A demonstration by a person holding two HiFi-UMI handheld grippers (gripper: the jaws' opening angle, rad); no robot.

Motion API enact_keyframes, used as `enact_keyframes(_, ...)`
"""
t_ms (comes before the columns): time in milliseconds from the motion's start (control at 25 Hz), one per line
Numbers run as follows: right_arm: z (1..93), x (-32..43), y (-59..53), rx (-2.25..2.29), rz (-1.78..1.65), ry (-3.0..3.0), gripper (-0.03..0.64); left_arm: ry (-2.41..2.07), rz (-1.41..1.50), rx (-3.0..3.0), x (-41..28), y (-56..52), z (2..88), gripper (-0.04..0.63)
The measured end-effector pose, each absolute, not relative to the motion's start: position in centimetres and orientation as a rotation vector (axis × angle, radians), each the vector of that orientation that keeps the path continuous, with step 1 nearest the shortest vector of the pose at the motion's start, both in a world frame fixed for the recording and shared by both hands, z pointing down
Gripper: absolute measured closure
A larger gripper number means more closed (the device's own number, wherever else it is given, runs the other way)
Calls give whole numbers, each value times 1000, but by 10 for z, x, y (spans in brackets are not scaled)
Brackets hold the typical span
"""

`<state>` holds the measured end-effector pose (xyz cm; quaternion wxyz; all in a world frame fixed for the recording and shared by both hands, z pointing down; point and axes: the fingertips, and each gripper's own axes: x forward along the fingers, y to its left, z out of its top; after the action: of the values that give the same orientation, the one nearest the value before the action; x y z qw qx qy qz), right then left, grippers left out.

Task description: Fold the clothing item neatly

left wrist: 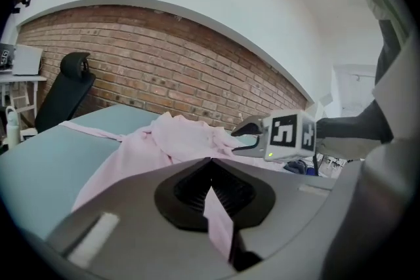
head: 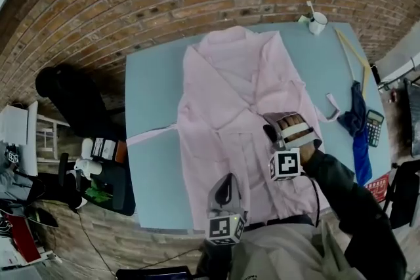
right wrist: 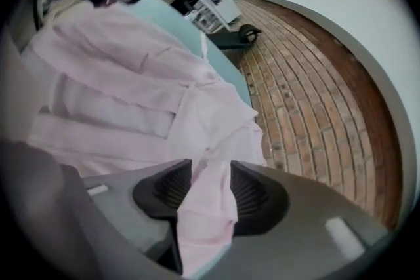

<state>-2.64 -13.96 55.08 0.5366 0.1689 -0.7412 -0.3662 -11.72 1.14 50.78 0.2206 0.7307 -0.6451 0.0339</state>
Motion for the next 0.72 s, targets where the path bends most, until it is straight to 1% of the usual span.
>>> enact_keyframes(160, 530, -10, -93, 611, -450, -2066, 431, -1790, 174, 1942, -155, 46, 530, 588)
enact_keyframes(240, 518, 5, -72, 725, -312, -2178, 437, -1807, 222, 1901, -166, 59, 540, 588)
enact_keyframes(320, 503, 25, -59, 912, -180, -2310, 542, -1843, 220, 1872, -169, 61, 541, 588)
enact_keyframes(360, 499, 35, -53, 1007, -75, -2380, 609, -1860, 201, 1870, -166, 59, 538, 588)
enact_keyframes(480, 503, 63, -32, 1140, 196, -2459, 615, -1878, 165, 1916, -148, 54, 523, 588)
enact_keyframes(600, 512, 90, -15, 1168, 250, -2435, 615, -1874, 157, 1940, -130, 63, 518, 588)
enact_keyframes(720, 519, 130, 9, 1235, 314, -2426, 615, -1879, 190, 1889, -126, 89, 531, 588)
